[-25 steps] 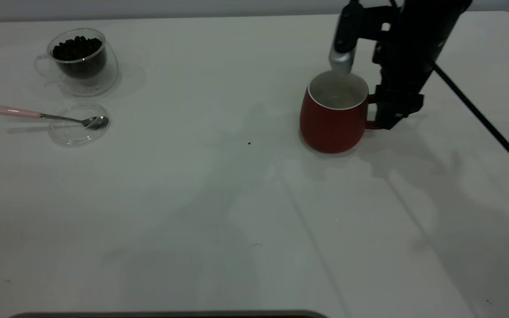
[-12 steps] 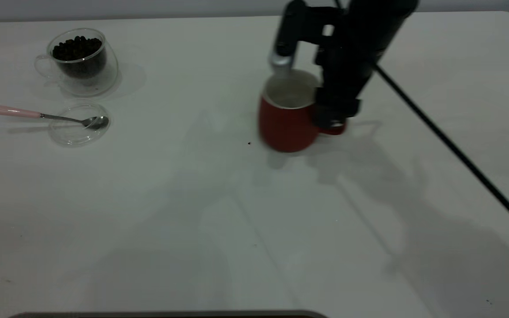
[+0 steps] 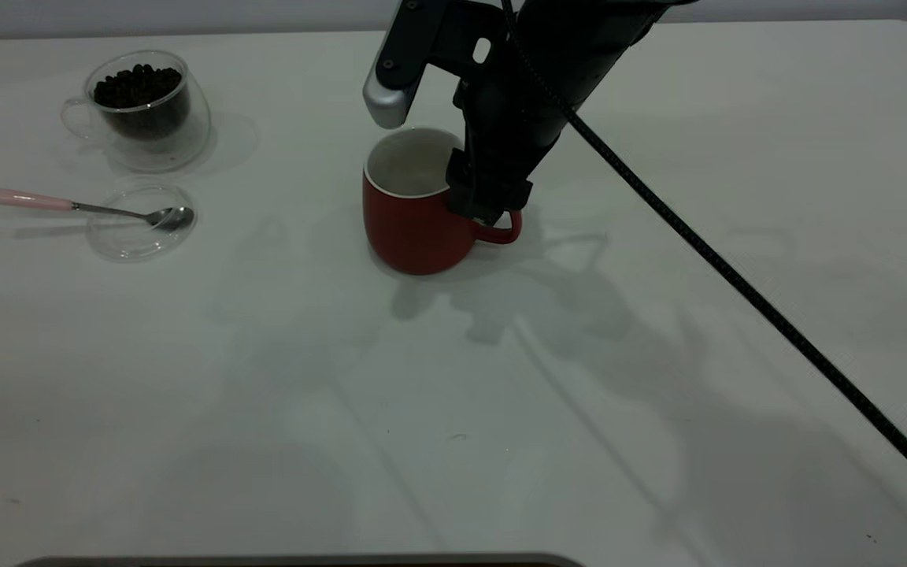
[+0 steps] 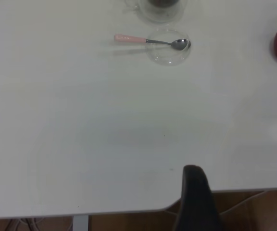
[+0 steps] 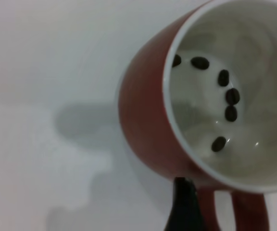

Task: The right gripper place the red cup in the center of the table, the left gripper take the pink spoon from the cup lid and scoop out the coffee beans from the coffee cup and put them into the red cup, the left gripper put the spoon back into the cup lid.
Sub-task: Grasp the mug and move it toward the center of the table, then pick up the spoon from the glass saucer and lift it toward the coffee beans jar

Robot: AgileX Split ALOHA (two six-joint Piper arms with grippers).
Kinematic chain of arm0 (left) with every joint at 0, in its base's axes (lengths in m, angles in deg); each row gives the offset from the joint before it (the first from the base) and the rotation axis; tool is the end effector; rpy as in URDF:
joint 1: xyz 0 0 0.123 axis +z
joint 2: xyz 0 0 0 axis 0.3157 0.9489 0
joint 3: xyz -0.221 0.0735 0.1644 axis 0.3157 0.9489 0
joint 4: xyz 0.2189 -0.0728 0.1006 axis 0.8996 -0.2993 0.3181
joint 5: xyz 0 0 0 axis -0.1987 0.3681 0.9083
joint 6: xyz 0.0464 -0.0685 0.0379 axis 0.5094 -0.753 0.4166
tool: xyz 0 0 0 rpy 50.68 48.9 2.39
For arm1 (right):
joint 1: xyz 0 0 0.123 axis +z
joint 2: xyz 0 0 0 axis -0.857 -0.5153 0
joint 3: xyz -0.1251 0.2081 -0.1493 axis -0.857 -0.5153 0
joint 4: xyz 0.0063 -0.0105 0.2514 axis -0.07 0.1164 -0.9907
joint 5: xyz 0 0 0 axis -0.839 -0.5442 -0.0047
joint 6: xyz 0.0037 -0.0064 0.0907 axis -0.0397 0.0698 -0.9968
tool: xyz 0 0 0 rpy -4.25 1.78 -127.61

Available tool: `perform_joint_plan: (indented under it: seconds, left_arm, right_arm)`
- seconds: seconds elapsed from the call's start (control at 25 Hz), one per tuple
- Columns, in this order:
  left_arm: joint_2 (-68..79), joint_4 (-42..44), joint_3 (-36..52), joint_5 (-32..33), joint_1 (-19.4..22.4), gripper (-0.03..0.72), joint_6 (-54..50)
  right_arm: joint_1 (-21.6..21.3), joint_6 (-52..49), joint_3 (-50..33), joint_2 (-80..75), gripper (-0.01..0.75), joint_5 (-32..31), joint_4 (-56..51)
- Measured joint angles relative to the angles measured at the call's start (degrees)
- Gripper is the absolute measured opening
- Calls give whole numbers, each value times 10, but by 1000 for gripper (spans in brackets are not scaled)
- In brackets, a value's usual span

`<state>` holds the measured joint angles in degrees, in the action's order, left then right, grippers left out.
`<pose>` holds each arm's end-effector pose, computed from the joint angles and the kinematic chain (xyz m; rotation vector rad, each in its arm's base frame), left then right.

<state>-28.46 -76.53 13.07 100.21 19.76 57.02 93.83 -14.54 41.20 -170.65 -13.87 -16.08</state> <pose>-0.0093 -0.0048 0.2680 0.0432 2.1096 -0.0174 0.3667 0.2618 0.0640 -1.5479 2.0528 0.0517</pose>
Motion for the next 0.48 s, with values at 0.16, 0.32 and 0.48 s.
perform_joint_plan:
  seconds: [0.16,0.32,0.48]
  left_arm:
    - [0,0,0,0,0,547,0]
    - [0,0,0,1,0,547,0]
    - [0,0,0,1,0,547,0]
  right_arm:
    - [-4,-38,-1,62,588,-74,15]
    - [-12,-171,-1,161,588,-213,93]
    - [-17,-331,-1,264,588,-402,205]
